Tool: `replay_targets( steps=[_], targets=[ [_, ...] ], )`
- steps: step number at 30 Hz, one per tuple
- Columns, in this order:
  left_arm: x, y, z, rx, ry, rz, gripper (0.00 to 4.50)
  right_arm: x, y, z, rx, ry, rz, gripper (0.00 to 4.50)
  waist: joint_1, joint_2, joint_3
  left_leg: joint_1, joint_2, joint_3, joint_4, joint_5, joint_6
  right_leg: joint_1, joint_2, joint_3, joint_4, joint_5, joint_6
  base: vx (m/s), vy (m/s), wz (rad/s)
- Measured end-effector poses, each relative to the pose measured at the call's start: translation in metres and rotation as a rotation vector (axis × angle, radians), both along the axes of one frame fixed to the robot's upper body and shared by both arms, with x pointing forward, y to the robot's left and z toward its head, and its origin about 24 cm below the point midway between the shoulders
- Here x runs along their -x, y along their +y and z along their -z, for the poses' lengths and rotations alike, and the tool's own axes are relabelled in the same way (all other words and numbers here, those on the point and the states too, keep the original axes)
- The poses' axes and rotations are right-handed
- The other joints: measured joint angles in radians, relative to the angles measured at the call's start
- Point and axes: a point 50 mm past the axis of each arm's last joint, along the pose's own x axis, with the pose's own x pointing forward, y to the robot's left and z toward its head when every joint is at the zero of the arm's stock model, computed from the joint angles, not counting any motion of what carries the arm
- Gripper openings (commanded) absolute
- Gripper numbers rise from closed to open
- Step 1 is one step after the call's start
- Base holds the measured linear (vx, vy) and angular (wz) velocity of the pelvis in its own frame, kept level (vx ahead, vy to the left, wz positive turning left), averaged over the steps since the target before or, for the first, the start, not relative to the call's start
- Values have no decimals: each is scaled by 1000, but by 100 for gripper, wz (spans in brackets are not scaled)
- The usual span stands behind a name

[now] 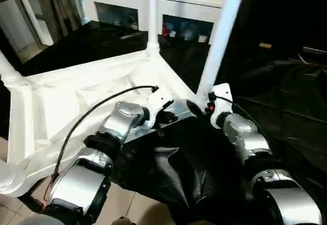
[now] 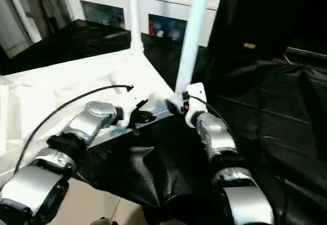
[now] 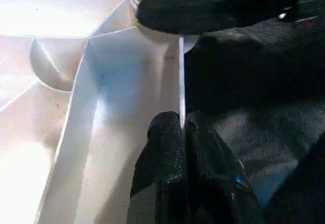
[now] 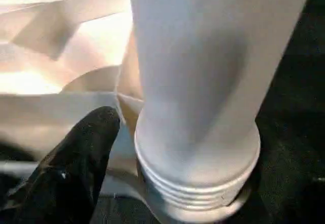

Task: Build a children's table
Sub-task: Rotate leg to tighten

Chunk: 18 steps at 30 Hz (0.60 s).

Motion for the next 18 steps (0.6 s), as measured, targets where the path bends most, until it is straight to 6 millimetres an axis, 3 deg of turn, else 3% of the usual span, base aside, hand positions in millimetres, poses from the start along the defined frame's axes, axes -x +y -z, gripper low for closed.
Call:
replay_targets(
  steps=[5, 16, 18],
  targets=[
    [6, 15, 0, 2, 5, 79, 0, 11, -10, 0, 17, -19, -179, 394, 0, 1, 0, 0, 1, 0, -2, 0, 0, -1, 1, -1, 0, -1, -1, 0, 0, 0],
    [26, 39, -1, 8, 73, 313, 0, 38, -19, -8, 45, 13, -635, 394, 21, 1, 2, -1, 1, 1, 0, 0, 0, -1, 0, -1, 0, -1, -1, 0, 0, 0],
    [29, 42, -1, 9, 81, 339, 0, 42, -20, -9, 38, 28, -680, 370, 27, 0, 2, -1, 1, 1, 0, 0, 0, -1, 0, -1, 0, -1, -1, 0, 0, 0]
  ],
)
